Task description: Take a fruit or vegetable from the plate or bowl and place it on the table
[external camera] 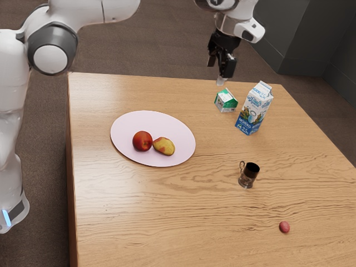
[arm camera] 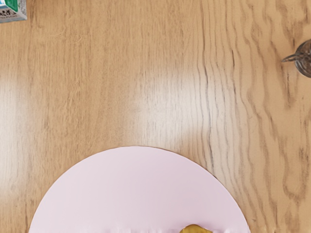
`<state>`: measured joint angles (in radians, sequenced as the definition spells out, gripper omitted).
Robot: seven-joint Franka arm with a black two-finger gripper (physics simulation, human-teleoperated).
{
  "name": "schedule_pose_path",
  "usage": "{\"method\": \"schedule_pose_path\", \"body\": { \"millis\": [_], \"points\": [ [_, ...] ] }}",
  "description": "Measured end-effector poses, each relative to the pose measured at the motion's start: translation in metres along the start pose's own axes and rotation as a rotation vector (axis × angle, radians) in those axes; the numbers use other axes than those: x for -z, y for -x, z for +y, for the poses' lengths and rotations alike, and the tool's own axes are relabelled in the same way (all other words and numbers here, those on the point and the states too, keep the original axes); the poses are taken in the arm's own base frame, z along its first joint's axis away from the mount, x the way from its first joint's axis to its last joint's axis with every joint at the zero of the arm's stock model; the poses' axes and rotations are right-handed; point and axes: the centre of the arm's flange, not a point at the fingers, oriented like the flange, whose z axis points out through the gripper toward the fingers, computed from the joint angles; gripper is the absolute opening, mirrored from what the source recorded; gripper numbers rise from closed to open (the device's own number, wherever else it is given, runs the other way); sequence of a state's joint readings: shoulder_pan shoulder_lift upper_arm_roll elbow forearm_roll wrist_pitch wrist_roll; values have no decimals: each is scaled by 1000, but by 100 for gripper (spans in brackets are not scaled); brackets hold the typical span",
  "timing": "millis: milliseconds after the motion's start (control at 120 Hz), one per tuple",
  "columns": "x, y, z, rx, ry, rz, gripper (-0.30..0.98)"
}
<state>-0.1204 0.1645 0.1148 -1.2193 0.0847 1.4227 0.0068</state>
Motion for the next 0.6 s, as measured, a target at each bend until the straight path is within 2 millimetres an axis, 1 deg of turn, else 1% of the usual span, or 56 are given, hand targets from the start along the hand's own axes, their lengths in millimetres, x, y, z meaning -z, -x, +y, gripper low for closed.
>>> {"method": "schedule_pose_path", "body": {
  "millis": [33, 83, 150, 192, 258, 325, 358, 450, 508, 600],
  "points": [
    [-12, 14, 0, -6, 8, -14, 69],
    [-23, 36, -1, -11, 20, -12, 69],
    [-50, 61, 0, -15, 36, -22, 69],
    [-64, 76, 6, -27, 43, -18, 69],
    [-82, 91, 18, -47, 50, -9, 69],
    [-107, 101, 22, -53, 54, -18, 69],
    [-117, 106, 24, -55, 56, -19, 69],
    [-133, 111, 29, -63, 58, -13, 69],
    [-147, 114, 32, -69, 58, -21, 69],
    [-160, 115, 38, -83, 58, -14, 69]
  ]
}}
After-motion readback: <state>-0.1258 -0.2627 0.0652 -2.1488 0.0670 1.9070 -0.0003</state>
